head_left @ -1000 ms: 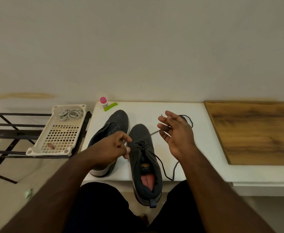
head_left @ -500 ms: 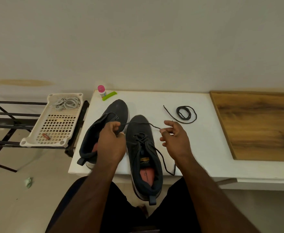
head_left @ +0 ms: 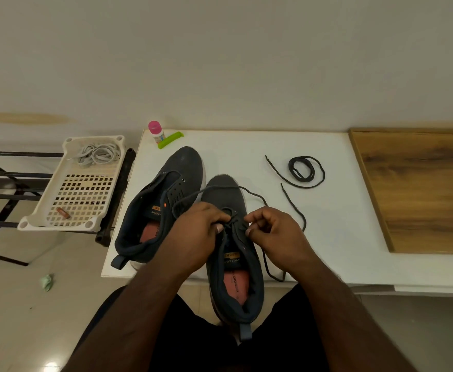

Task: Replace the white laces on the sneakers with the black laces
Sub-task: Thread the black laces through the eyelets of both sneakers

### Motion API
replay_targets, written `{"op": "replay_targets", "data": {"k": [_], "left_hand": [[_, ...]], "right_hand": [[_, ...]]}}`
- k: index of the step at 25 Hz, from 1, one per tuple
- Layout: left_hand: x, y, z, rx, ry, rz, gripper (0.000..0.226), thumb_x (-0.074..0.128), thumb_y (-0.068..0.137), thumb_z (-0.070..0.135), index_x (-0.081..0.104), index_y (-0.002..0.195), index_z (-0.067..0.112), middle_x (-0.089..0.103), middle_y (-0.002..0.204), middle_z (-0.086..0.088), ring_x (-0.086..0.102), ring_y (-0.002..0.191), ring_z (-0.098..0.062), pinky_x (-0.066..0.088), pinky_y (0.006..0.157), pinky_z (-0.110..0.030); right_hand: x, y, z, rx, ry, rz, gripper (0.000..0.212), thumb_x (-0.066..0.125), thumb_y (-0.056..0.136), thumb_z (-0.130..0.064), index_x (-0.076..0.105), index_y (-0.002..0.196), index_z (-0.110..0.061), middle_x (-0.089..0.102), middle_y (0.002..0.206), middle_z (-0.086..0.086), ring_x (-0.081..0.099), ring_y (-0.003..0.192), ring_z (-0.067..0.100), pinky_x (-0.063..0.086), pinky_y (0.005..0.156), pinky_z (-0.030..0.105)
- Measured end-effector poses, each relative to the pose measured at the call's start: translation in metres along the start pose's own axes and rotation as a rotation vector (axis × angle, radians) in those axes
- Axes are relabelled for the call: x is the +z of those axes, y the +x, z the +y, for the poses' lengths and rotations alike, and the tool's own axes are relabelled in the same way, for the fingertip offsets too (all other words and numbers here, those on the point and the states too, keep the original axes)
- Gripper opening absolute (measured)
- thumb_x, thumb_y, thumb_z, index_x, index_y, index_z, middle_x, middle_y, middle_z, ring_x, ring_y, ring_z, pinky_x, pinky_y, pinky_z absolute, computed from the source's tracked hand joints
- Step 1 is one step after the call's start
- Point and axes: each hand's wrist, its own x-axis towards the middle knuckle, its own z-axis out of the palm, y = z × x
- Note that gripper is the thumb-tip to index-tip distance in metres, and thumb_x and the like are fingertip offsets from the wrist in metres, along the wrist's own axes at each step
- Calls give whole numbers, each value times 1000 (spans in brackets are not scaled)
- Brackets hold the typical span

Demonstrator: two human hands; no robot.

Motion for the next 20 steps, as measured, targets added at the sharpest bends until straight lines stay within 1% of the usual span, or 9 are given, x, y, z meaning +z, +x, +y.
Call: {"op": "replay_targets", "data": {"k": [3, 6, 9, 12, 14, 15, 17, 19, 20], "left_hand": [[3, 6, 0, -12, 28, 0, 26, 56, 97, 13, 71, 114, 24, 56, 114, 6, 50, 107, -8, 32, 93, -17], [3, 7, 1, -29, 34, 24, 15, 57, 95, 14, 65, 94, 27, 56, 101, 9, 50, 93, -5, 40, 85, -21], [3, 5, -3, -176, -180, 97, 18, 52, 97, 11, 58, 88, 25, 63, 82, 6, 59, 78, -8, 47, 72, -24], [-2, 0, -6, -150, -289, 22, 21, 53, 98, 10, 61, 95, 29, 63, 91, 8, 61, 85, -7, 50, 79, -23], [-3, 0, -7, -34, -182, -32, 22, 60, 94, 12, 66, 101, 32, 57, 102, 13, 56, 95, -3, 45, 87, -18], [-2, 1, -7, -19, -154, -5, 20, 61, 94, 13, 67, 97, 31, 58, 100, 12, 56, 94, -3, 44, 86, -19], [2, 4, -8, -142, -300, 74, 18, 56, 97, 12, 64, 87, 25, 66, 89, 3, 65, 82, -11, 54, 81, -28], [2, 5, -11, -291, -548, 115, 16, 49, 101, 13, 61, 93, 20, 69, 89, -6, 69, 75, -19, 60, 78, -39], [1, 4, -12, -297, -591, 100, 14, 49, 101, 13, 61, 96, 20, 69, 92, -6, 69, 76, -19, 61, 79, -41]], "right_hand": [[3, 1, -1, -33, 16, -2, 27, 62, 95, -12, 60, 93, -39, 65, 84, -11, 61, 80, -3, 48, 68, 10], [5, 0, -2, -71, 49, -6, 27, 62, 94, -11, 59, 96, -38, 65, 83, -10, 61, 82, 1, 51, 73, 14], [5, -1, -2, -65, 59, -15, 23, 67, 91, -14, 62, 104, -33, 66, 88, -10, 62, 85, 2, 53, 77, 18], [4, -3, -1, -57, 48, 4, 24, 66, 90, -13, 63, 105, -32, 66, 91, -10, 62, 86, 1, 53, 77, 18], [4, -3, -1, -63, 45, 10, 24, 66, 90, -14, 62, 101, -35, 67, 90, -11, 62, 86, 0, 52, 75, 16], [4, -3, -2, -68, 36, 6, 24, 66, 91, -14, 61, 100, -36, 67, 90, -12, 62, 86, -2, 52, 75, 14], [6, -4, -3, -77, 23, 0, 25, 66, 91, -15, 60, 98, -38, 66, 90, -14, 61, 87, -3, 50, 75, 13], [6, -5, -2, -81, 25, 4, 24, 66, 91, -15, 61, 99, -37, 66, 90, -14, 61, 87, -2, 51, 76, 14], [6, -5, -2, -80, 26, 7, 24, 66, 90, -14, 61, 99, -36, 66, 90, -13, 61, 88, -2, 53, 78, 17]]}}
